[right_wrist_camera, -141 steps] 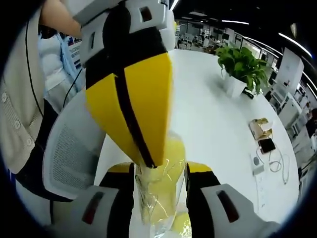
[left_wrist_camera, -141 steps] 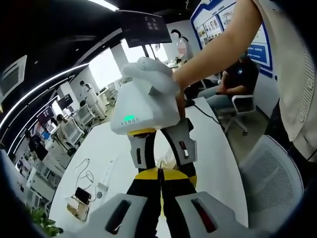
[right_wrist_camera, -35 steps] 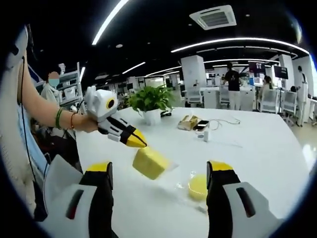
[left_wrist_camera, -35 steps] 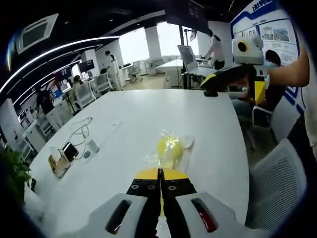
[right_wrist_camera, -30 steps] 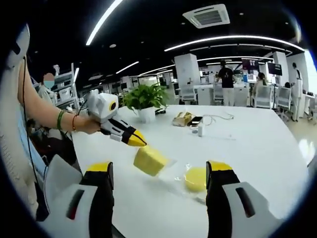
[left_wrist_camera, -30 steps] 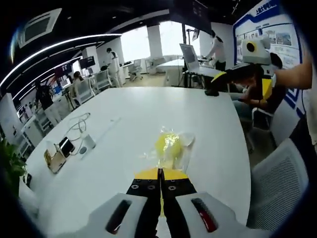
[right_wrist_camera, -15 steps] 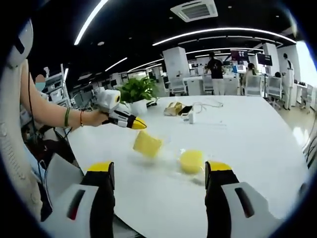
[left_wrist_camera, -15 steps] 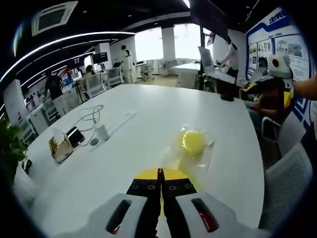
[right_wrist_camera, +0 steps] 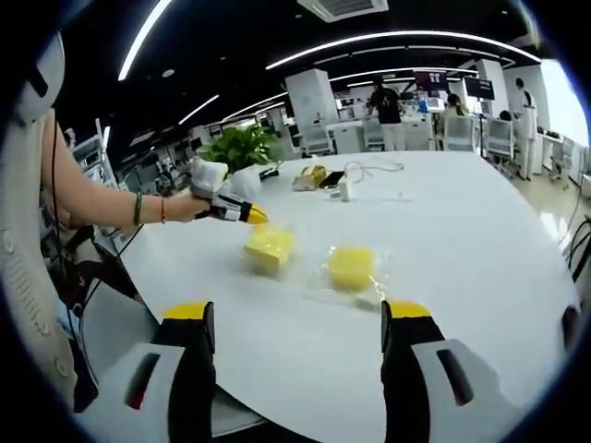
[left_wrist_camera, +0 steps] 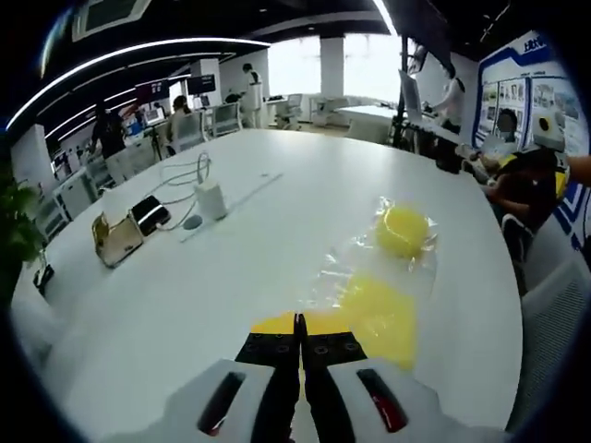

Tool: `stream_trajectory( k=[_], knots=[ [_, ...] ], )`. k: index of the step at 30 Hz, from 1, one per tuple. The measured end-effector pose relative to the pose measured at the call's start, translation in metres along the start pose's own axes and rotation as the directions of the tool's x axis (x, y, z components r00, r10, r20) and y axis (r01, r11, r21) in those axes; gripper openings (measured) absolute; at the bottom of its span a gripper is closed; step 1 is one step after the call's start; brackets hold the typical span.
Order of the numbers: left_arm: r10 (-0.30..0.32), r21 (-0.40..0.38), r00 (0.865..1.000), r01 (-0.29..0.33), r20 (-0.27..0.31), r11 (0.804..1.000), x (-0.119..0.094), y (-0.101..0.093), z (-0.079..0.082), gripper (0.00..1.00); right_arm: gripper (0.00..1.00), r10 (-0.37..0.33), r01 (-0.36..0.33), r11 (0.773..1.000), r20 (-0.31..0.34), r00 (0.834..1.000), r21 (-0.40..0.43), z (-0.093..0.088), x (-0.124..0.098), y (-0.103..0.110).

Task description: Compare the silicone blocks by pressing each to a similar depth, holding the contact briefly, and releasing to observe deformation and rebound differences across the visible hardness samples.

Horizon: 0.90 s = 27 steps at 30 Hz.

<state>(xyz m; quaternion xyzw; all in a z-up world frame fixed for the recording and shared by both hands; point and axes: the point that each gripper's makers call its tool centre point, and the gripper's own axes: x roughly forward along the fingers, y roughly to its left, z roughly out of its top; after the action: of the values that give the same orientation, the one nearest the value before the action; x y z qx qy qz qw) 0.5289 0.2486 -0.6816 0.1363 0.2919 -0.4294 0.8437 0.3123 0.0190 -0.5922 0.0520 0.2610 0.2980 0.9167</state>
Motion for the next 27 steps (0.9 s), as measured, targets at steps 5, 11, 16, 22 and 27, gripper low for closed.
stream_trajectory(
  k=[5, 11, 16, 22, 27],
  knots=[
    [-0.011, -0.005, 1.0, 0.011, -0.027, 1.0, 0.008, 0.003, -0.013, 0.0, 0.68, -0.001, 0.001, 1.0, -0.009, 1.0, 0.008, -0.001, 0.004, -0.002],
    [-0.014, -0.015, 0.999, 0.013, -0.052, 1.0, 0.017, 0.009, -0.023, 0.0, 0.67, 0.003, -0.003, 1.0, -0.018, 1.0, 0.01, -0.002, 0.008, -0.003],
    [-0.014, -0.023, 0.998, 0.013, -0.061, 1.0, 0.02, 0.01, -0.027, 0.0, 0.67, 0.003, -0.003, 1.0, -0.024, 1.0, 0.012, -0.004, 0.009, -0.004],
    [-0.015, -0.046, 0.998, 0.013, -0.058, 0.999, 0.021, 0.011, -0.029, 0.0, 0.66, 0.006, -0.006, 1.0, -0.028, 1.0, 0.019, -0.006, 0.01, -0.003],
    [-0.018, -0.087, 0.999, 0.015, -0.039, 0.996, 0.019, 0.011, -0.03, 0.0, 0.66, 0.009, -0.009, 1.0, -0.022, 1.0, 0.019, -0.006, 0.011, -0.003]
  ],
)
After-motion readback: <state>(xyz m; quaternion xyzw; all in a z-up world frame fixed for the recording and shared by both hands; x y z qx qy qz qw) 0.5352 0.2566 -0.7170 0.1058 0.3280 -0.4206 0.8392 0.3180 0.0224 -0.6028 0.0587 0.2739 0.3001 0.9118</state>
